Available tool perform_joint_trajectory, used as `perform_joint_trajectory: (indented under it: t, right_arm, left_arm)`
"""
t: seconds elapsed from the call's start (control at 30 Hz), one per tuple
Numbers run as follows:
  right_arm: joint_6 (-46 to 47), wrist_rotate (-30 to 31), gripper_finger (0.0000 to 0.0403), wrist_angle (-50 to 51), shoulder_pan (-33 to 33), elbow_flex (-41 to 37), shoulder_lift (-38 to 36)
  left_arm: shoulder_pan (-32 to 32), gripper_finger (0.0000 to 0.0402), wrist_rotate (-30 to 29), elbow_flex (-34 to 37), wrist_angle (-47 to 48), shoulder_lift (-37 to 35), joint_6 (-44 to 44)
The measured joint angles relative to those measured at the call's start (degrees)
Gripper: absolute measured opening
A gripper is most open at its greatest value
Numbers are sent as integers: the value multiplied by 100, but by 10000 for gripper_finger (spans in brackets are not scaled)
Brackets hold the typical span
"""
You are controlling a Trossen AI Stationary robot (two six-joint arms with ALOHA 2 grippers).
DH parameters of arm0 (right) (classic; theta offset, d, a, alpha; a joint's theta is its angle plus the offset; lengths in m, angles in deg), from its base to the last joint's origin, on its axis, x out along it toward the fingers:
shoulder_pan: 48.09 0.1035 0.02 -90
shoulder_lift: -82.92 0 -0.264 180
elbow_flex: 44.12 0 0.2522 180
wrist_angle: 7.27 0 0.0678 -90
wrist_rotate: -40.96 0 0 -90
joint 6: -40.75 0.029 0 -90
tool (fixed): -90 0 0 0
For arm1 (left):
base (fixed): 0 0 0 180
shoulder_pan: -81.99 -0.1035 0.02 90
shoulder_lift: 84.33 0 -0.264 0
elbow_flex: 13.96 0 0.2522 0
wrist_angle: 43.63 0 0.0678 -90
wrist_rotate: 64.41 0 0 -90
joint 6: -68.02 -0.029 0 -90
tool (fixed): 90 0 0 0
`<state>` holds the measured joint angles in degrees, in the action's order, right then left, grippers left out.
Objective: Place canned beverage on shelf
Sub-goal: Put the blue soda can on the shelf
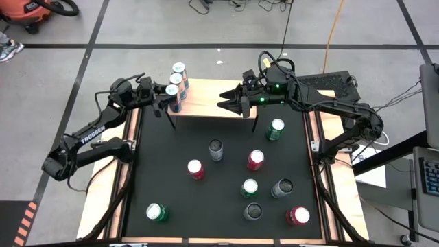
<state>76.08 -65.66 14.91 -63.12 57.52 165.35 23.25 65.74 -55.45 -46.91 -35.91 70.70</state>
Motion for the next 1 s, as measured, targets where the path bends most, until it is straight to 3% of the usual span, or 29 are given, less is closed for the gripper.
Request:
perform_joint_trajectory:
  t: [0.47, 0.8, 1.0]
  right_arm:
    - [0, -114, 341, 0, 0, 0, 0]
    - [0, -157, 341, 2, 0, 0, 0]
    - [0, -155, 341, 4, 0, 0, 0]
  left_arm:
    - [0, 239, -133, 1, 130, -2, 2]
    - [0, 294, -278, 27, 192, -1, -2]
    - [0, 299, -277, 27, 186, -55, 230]
